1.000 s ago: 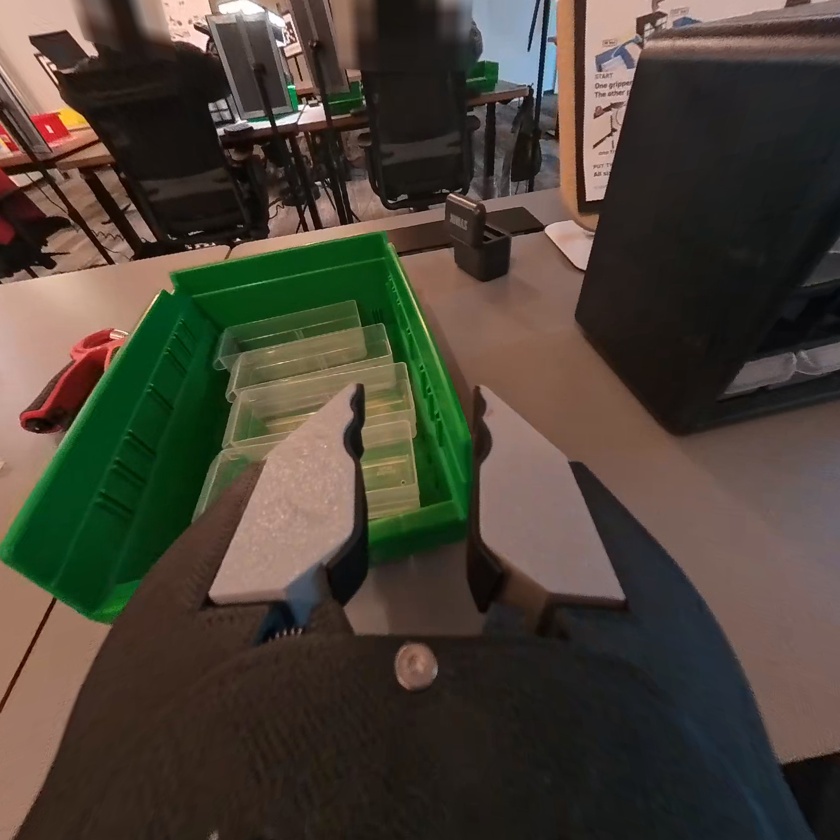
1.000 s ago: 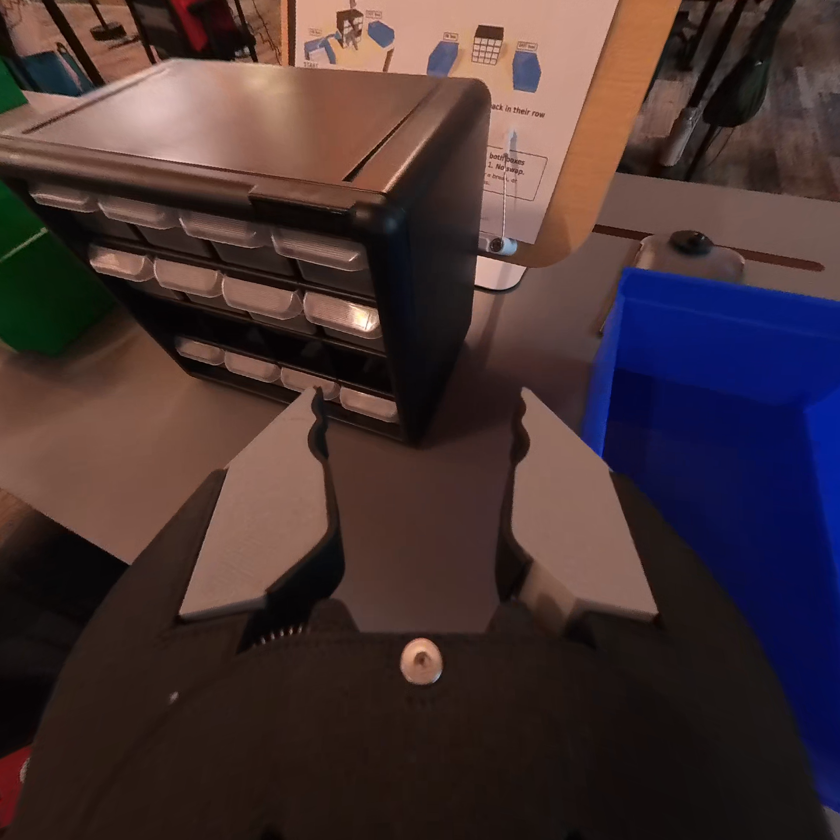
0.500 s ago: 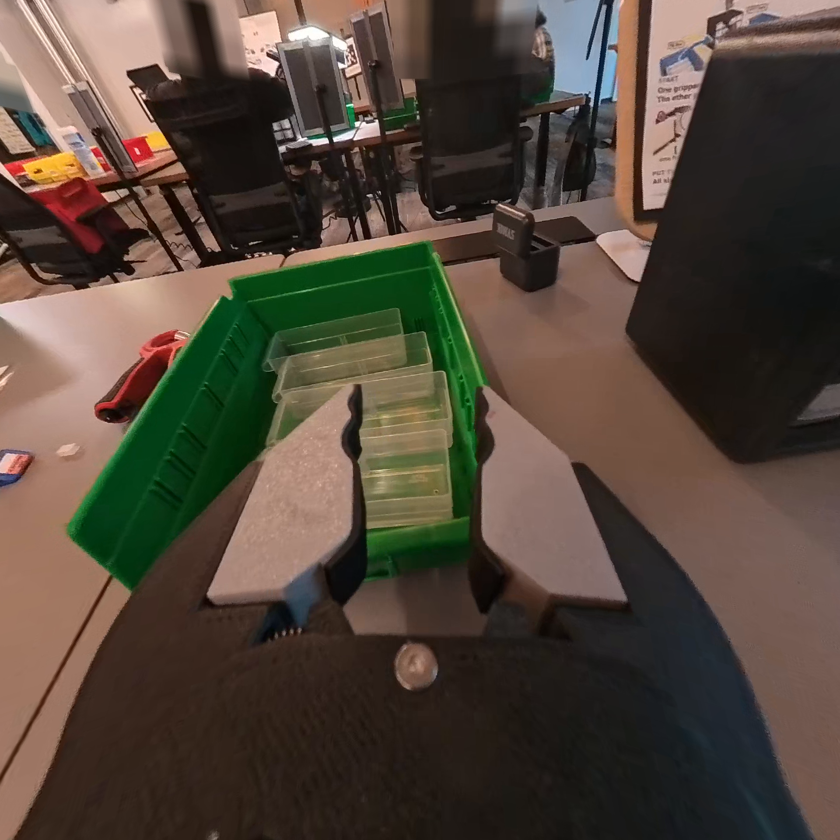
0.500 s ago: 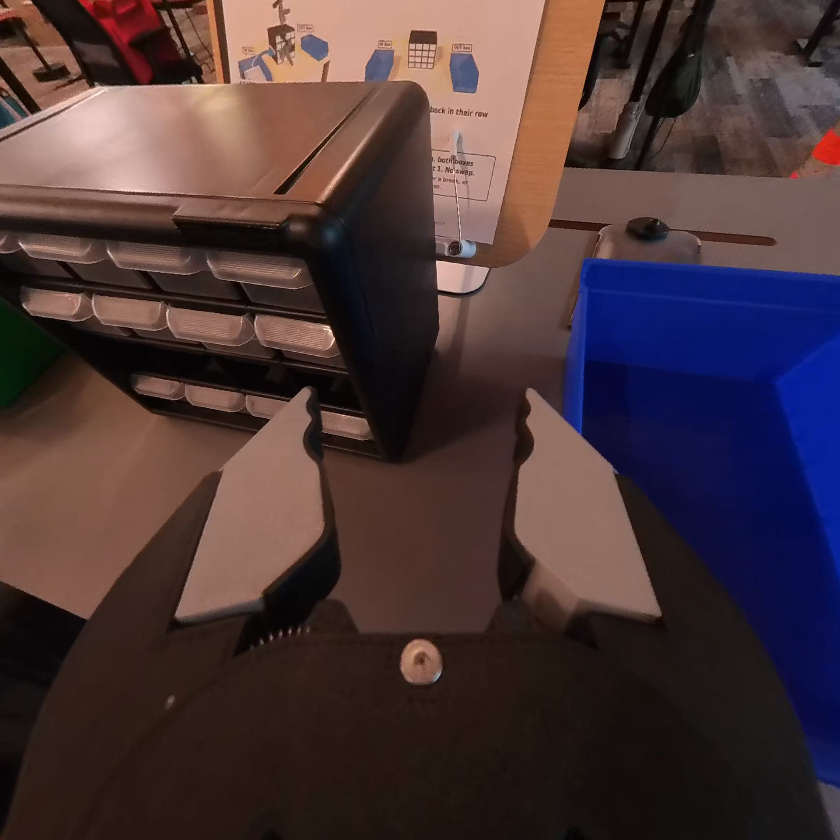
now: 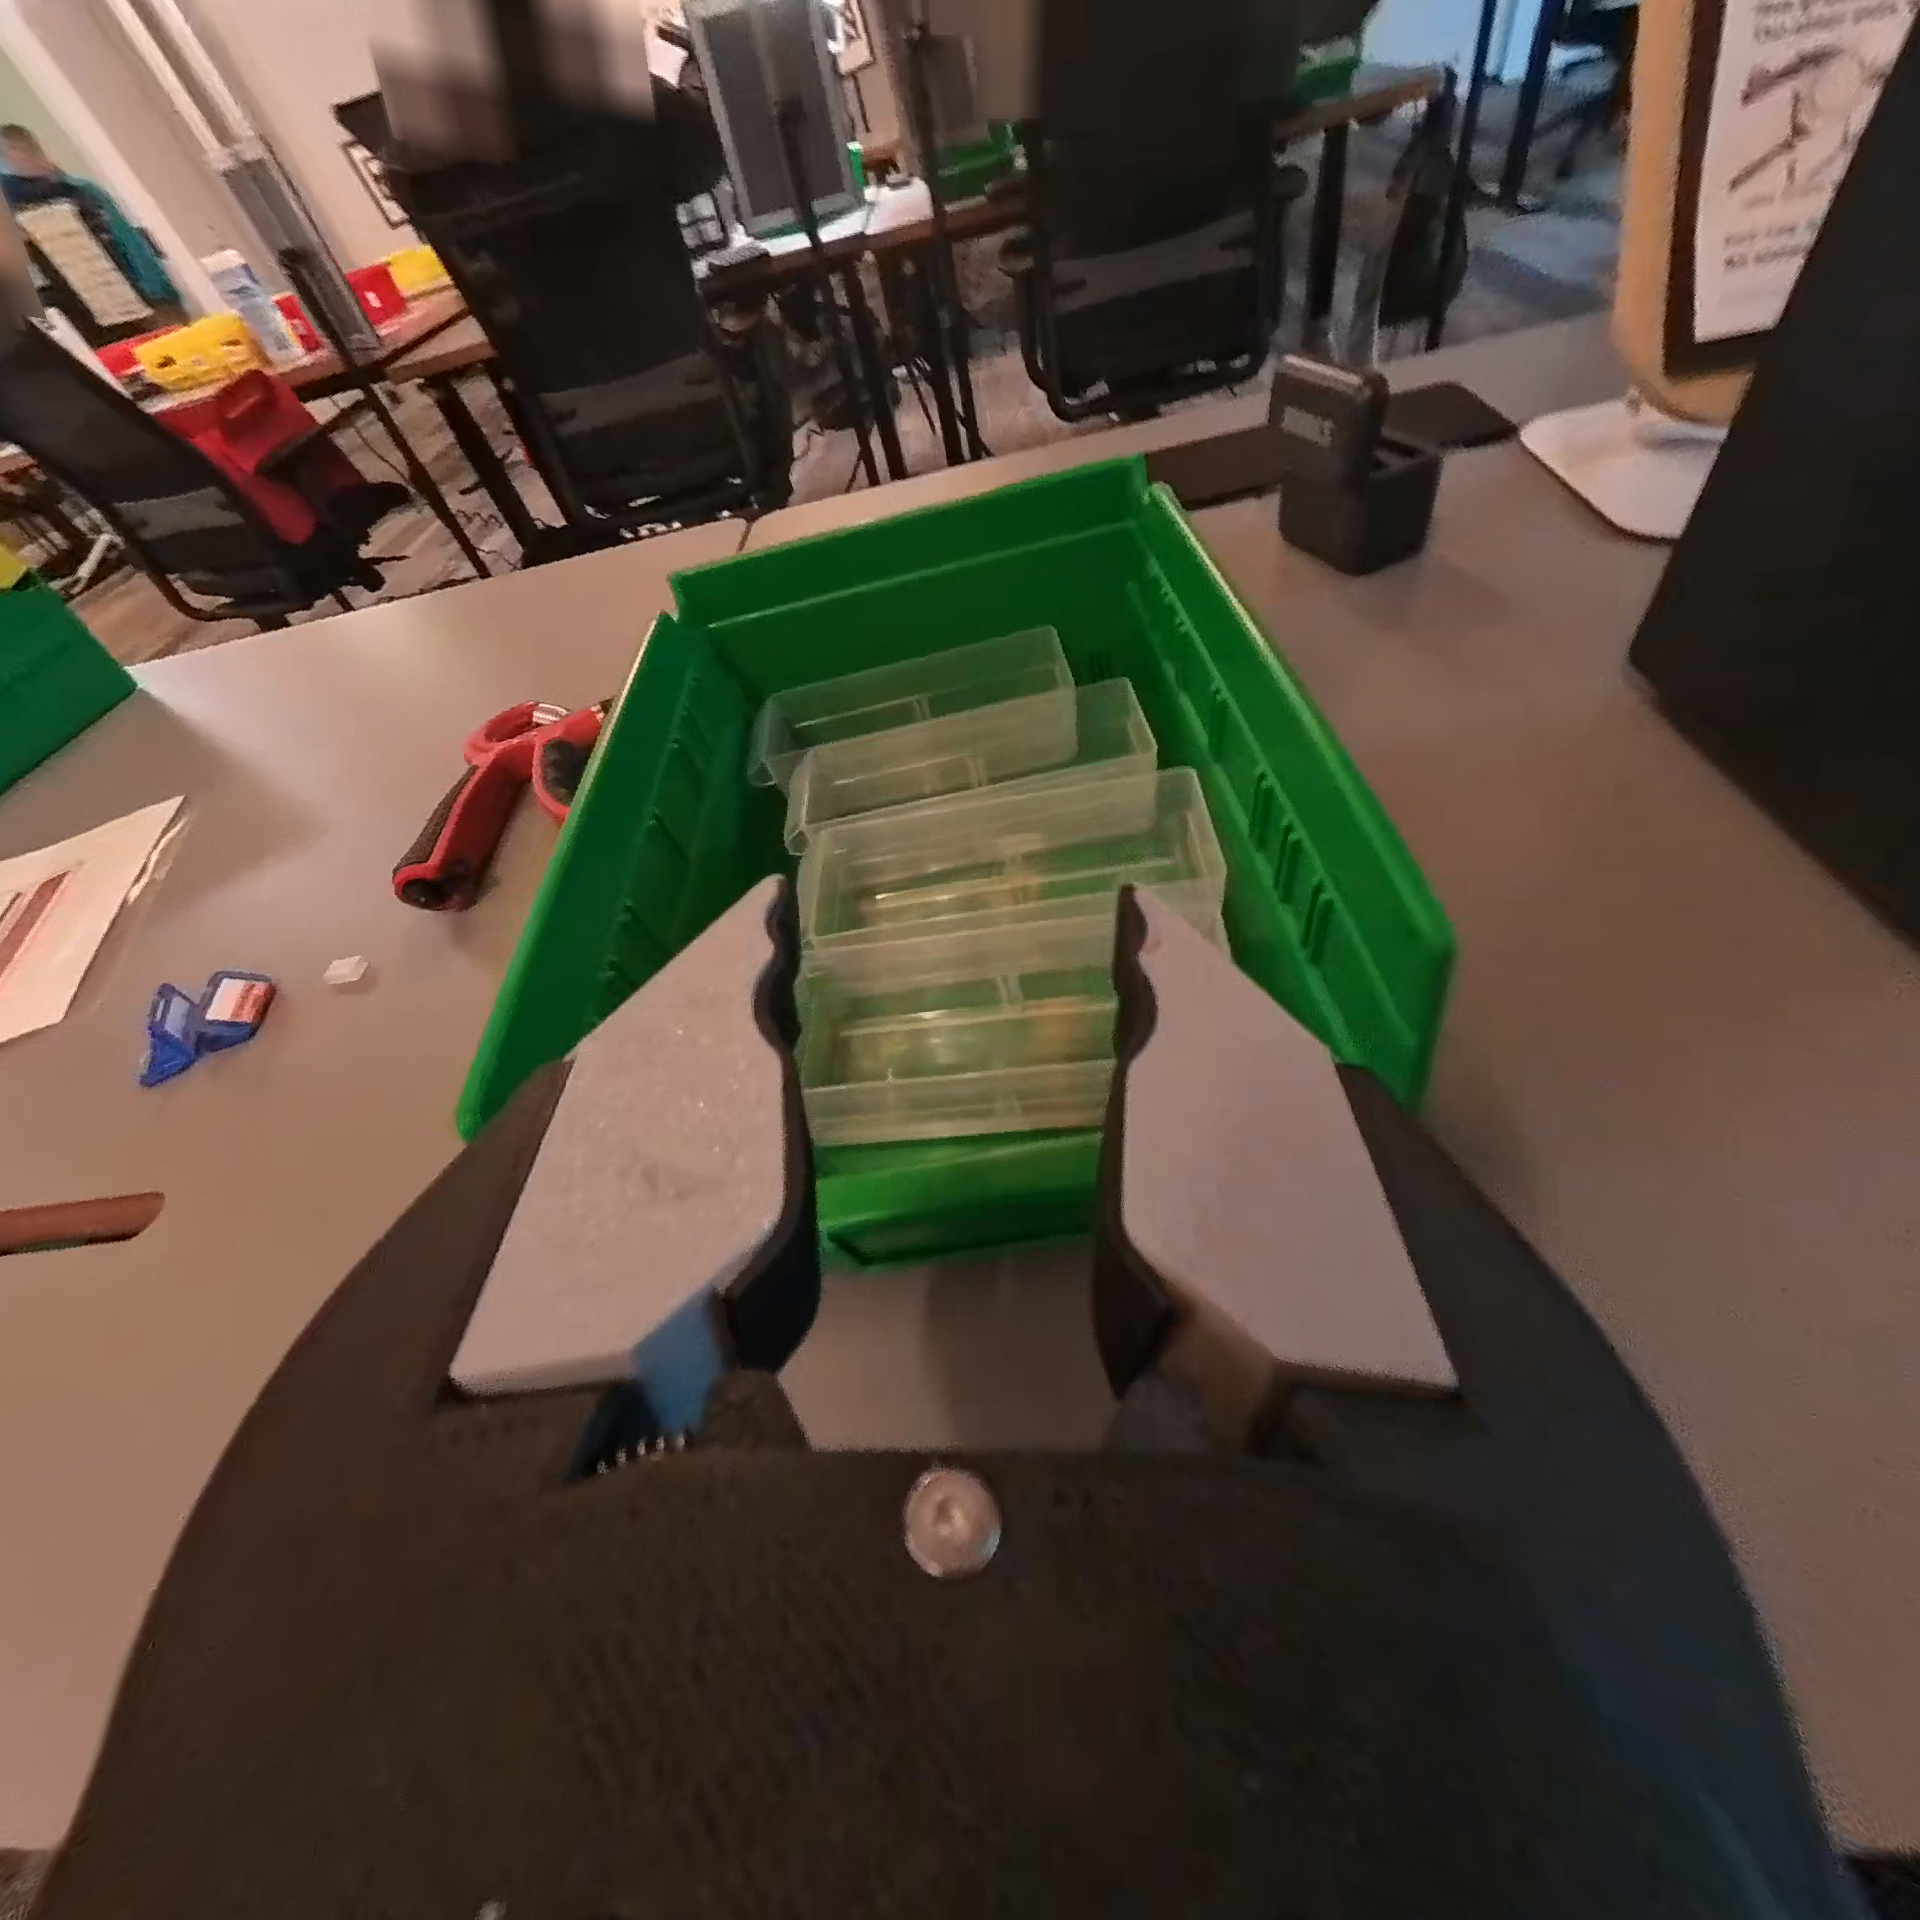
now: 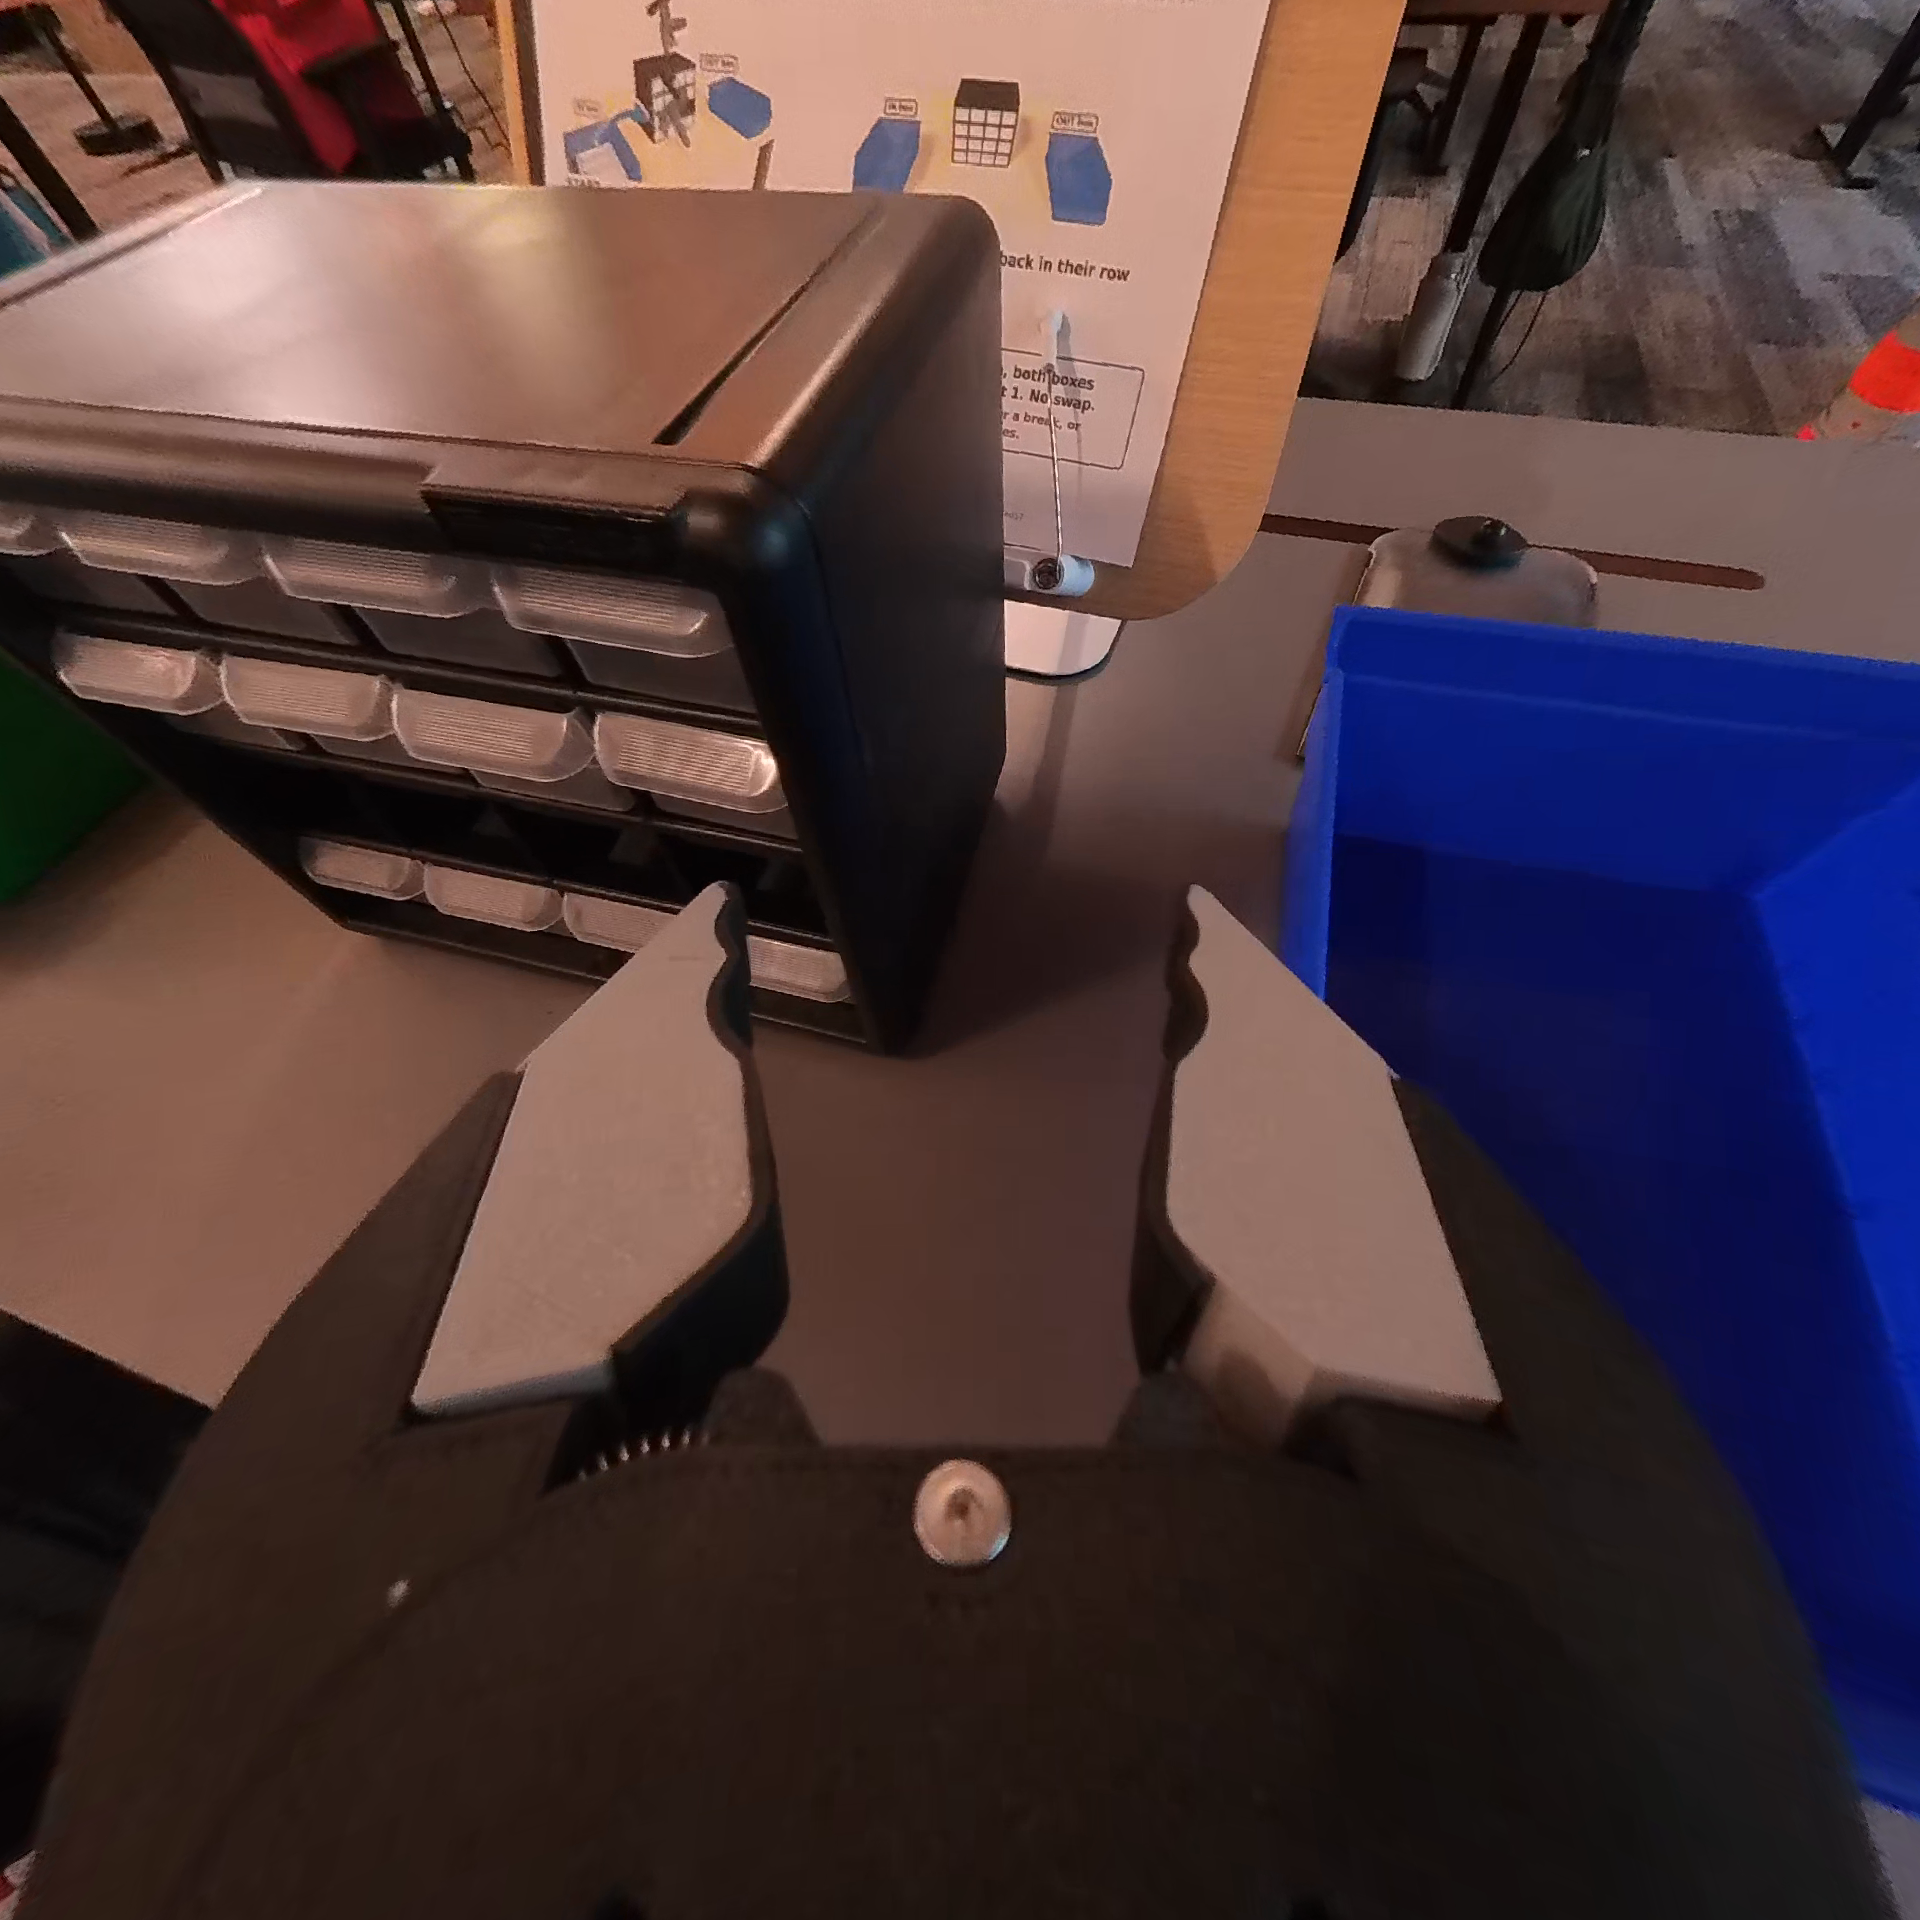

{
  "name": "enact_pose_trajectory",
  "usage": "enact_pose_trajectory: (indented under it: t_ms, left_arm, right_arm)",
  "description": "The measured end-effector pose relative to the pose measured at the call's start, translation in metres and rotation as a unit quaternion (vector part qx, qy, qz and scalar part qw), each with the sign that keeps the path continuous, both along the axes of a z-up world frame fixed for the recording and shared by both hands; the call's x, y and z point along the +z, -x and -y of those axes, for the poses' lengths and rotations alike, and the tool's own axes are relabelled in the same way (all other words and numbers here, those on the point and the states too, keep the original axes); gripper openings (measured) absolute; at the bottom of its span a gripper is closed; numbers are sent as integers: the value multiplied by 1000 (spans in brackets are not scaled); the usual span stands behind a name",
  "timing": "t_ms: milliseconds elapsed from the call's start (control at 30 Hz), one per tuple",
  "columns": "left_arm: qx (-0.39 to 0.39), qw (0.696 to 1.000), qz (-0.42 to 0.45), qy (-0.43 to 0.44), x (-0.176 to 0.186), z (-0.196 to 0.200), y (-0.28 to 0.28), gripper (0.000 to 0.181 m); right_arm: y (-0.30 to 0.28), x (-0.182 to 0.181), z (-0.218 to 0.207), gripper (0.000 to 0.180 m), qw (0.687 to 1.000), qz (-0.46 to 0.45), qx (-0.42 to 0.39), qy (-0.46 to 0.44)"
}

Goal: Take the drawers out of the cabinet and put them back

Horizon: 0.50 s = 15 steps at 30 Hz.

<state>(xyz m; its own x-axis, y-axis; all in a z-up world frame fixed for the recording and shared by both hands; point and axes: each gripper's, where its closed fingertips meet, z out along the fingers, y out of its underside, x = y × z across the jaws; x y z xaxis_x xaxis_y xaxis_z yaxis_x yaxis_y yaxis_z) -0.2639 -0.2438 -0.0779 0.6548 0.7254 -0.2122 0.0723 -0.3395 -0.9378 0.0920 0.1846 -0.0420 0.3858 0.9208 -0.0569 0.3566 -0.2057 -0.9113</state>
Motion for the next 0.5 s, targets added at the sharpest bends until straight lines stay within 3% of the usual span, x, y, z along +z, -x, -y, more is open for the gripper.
enact_pose_trajectory:
  t_ms: [267, 367, 433, 500]
  left_arm:
    - [-87, 992, 16, 94, 7, -1, 14, 41]
    - [-155, 967, 35, 198, -7, -11, 21, 36]
    - [-216, 943, 33, 252, -18, -15, 20, 21]
    - [-234, 927, 34, 290, -27, -13, 28, 25]
  right_arm:
    - [-9, 7, 2, 76, 1000, -19, 12, 10]
    - [-11, 10, 3, 76, 1000, -23, 13, 7]
    - [-13, 14, 3, 76, 999, -29, 13, 5]
    - [-15, 15, 3, 76, 999, -33, 13, 8]
